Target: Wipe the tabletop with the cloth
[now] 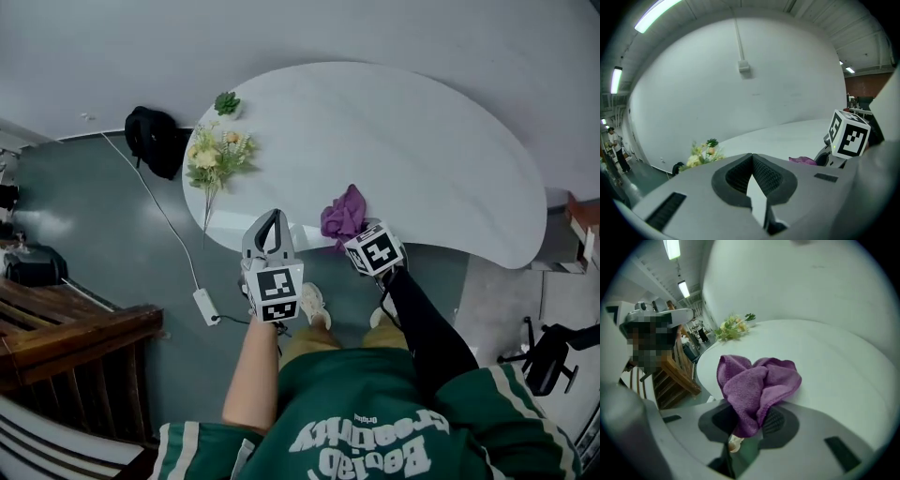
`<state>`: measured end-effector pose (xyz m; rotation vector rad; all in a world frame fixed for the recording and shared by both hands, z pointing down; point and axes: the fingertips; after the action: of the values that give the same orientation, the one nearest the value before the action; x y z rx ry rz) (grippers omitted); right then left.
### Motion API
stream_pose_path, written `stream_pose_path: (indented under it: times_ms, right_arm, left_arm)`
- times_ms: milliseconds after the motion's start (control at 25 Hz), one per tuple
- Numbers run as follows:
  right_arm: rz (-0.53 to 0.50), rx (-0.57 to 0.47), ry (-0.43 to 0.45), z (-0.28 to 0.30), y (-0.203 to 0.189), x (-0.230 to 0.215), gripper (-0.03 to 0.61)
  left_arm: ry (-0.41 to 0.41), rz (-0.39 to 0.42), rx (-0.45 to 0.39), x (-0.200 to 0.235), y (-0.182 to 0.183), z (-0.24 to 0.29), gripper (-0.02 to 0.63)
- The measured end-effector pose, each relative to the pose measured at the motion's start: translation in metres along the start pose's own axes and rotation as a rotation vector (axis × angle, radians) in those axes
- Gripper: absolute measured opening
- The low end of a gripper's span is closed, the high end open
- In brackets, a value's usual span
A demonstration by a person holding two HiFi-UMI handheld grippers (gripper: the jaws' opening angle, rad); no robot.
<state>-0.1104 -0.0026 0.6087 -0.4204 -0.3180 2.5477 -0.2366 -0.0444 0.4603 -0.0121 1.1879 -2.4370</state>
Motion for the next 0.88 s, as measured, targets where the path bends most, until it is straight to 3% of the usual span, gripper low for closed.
stream_pose_path:
  times_ms: [400, 880]
  right_arm:
    - [0.186, -0.023, -0.068, -0.071, -0.118, -0.150, 0.117]
    - [0.357, -0.026, -0.196, -0.154, -0.260, -0.279, 0.118]
  left_arm:
    - [-0.168, 0.114, -0.035, -0.185, 0.069, 0.045, 0.002]
    - [-0.329, 0.223, -0.090, -0.369, 0.133, 0.067, 0.002]
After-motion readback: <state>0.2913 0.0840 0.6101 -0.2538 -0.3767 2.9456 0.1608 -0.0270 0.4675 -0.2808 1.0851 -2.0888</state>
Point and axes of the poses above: the fingertips, and each gripper's own axes: z forward along the fingers, x to its left, y out of its top, and after that the axes turned 14 degrees about x, right-handed
